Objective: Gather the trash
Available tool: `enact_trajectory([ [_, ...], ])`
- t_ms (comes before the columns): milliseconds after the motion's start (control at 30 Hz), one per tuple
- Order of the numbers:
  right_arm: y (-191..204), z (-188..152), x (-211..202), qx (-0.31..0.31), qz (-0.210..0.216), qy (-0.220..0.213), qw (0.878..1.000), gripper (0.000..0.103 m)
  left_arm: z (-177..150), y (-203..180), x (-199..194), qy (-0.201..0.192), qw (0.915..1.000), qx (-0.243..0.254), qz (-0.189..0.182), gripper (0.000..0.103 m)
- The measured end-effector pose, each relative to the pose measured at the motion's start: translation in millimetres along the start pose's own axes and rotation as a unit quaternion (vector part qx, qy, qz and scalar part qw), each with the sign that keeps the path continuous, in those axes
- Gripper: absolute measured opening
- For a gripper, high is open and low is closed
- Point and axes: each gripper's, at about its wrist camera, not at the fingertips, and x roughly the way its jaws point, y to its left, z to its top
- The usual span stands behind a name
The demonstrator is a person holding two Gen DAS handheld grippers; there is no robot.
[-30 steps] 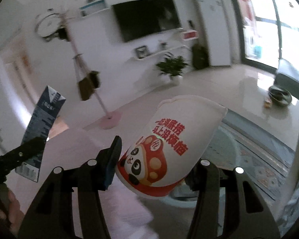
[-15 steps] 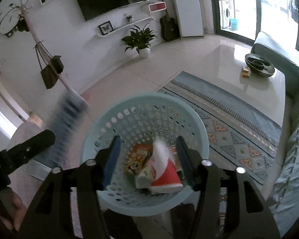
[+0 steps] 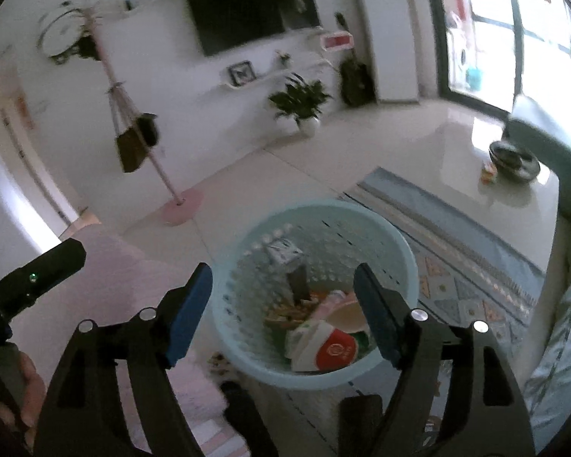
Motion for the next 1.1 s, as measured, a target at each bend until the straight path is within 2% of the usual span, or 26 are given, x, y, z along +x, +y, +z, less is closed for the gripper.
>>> enact_trajectory([
  [200,51,-14,-49,-0.053,0.0,-0.063,0.997,0.075,-17,-1,-76,-0.069,0.9972,0.007,0.029,0.082],
  [267,67,-21,-66,-0.073,-0.007,-0.099,0.992,0.085,-26,0,-100,-0.088,0.995,0.012,0.046,0.082],
  [333,83,-30,-87,-0.094,-0.015,-0.141,0.985,0.09,-37,1,-122,-0.107,0.9916,0.023,0.069,0.082],
  [467,100,-45,-111,-0.105,-0.032,-0.177,0.978,0.092,-62,1,-150,-0.144,0.9793,0.045,0.135,0.087],
  [600,101,-61,-124,-0.095,-0.023,-0.203,0.974,0.092,-84,20,-158,-0.168,0.9706,0.03,0.17,0.089],
  [667,102,-67,-129,-0.099,-0.029,-0.216,0.971,0.092,-88,28,-154,-0.165,0.9686,0.022,0.184,0.089],
  [833,111,-81,-129,-0.116,-0.036,-0.221,0.968,0.092,-98,41,-161,-0.194,0.9574,-0.006,0.214,0.089],
  [967,112,-83,-126,-0.117,-0.02,-0.205,0.972,0.092,-98,41,-166,-0.197,0.9485,0.001,0.248,0.095],
  [1100,113,-84,-115,-0.114,-0.016,-0.194,0.974,0.092,-99,40,-174,-0.208,0.9415,-0.002,0.265,0.095],
])
